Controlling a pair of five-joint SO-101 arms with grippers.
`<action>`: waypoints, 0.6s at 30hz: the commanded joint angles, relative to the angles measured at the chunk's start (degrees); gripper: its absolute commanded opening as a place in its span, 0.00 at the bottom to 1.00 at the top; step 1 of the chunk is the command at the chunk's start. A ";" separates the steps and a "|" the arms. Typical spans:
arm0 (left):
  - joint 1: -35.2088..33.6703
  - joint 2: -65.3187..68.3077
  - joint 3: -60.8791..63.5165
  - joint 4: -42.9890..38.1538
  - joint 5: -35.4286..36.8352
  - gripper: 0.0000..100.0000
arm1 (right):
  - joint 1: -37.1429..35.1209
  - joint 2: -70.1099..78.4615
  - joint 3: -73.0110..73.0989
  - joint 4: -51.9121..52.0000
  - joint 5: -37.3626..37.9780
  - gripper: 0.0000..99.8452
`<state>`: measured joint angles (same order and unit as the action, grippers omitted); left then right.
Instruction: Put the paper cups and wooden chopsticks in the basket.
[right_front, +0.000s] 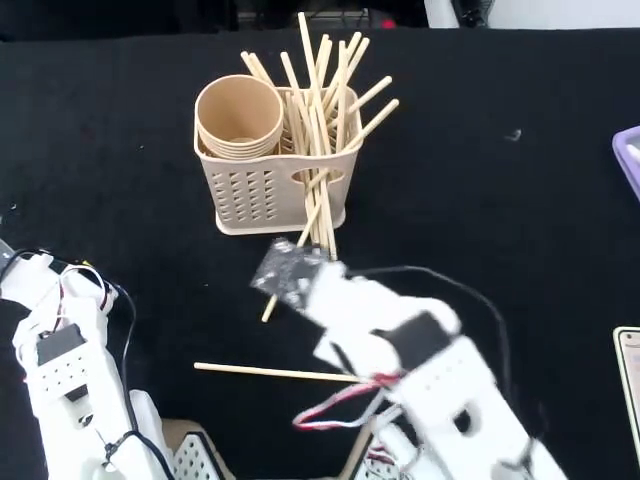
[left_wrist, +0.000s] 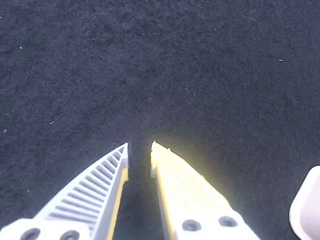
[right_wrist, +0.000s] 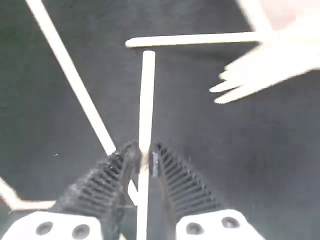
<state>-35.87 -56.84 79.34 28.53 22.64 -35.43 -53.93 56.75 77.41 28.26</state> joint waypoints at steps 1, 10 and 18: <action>0.22 -1.05 -1.54 -0.88 0.35 0.09 | -7.30 9.27 -1.98 -6.86 0.70 0.01; -2.15 -1.05 -1.71 -0.88 0.44 0.08 | -16.53 26.07 -2.07 -22.51 0.18 0.01; -2.07 -1.05 -1.10 -2.64 0.44 0.09 | -19.43 29.93 -2.07 -22.68 -3.43 0.23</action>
<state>-37.45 -56.84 79.34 27.65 22.64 -54.07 -24.22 56.75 55.43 25.36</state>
